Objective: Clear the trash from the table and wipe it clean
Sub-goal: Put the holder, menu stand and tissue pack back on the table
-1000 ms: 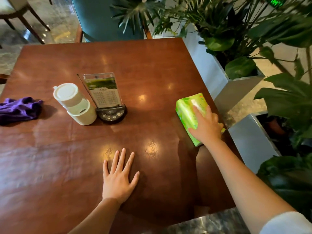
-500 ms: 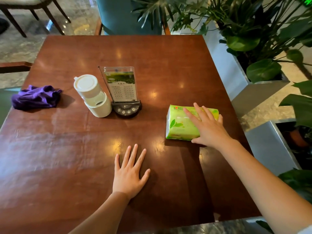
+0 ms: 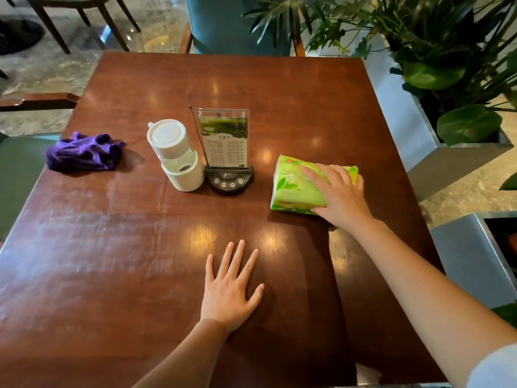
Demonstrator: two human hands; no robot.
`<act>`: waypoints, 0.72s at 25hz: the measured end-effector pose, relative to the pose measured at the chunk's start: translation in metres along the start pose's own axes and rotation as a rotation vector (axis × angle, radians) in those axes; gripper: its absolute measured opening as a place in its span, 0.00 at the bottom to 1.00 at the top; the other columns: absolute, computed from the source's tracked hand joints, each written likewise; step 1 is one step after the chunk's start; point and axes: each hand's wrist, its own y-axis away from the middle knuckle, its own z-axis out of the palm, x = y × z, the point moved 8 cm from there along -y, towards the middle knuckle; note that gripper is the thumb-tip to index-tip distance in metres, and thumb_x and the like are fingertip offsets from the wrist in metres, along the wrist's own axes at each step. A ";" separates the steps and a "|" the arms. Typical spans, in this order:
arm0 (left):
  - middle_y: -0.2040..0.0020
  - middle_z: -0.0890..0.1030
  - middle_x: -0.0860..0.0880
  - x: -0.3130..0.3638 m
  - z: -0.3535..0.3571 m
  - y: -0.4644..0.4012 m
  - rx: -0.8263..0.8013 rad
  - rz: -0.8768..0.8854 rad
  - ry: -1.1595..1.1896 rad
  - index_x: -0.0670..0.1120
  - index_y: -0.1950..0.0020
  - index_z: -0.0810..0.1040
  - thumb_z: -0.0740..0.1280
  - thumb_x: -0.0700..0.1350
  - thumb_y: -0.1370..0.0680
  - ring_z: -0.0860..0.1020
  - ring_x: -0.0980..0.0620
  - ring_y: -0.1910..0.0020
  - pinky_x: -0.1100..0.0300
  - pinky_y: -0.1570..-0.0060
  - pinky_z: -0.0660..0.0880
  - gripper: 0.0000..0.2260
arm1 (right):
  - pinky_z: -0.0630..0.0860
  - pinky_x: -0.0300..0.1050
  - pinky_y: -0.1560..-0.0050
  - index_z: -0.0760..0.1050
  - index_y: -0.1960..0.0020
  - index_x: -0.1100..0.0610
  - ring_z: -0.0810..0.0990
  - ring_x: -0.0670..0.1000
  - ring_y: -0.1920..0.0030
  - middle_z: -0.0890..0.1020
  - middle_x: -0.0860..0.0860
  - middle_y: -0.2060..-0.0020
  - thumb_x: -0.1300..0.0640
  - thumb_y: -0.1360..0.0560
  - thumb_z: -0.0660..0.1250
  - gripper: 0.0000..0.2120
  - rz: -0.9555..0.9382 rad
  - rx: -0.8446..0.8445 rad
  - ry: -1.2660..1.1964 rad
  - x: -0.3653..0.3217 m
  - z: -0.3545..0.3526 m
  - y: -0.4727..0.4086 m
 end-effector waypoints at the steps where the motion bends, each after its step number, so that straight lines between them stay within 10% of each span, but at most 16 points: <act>1: 0.22 0.52 0.50 0.000 0.000 0.000 0.000 0.000 0.003 0.57 0.24 0.51 0.53 0.63 0.24 0.46 0.50 0.24 0.41 0.30 0.46 0.30 | 0.57 0.71 0.36 0.47 0.26 0.40 0.54 0.56 0.28 0.58 0.50 0.27 0.48 0.32 0.73 0.44 -0.017 -0.013 0.002 -0.003 0.000 -0.010; 18: 0.23 0.55 0.49 0.002 -0.001 -0.001 0.010 0.014 -0.009 0.57 0.24 0.53 0.55 0.63 0.24 0.48 0.49 0.24 0.40 0.32 0.49 0.30 | 0.50 0.75 0.35 0.42 0.27 0.38 0.47 0.57 0.26 0.51 0.50 0.25 0.52 0.32 0.74 0.49 -0.143 -0.049 0.076 -0.027 0.001 -0.058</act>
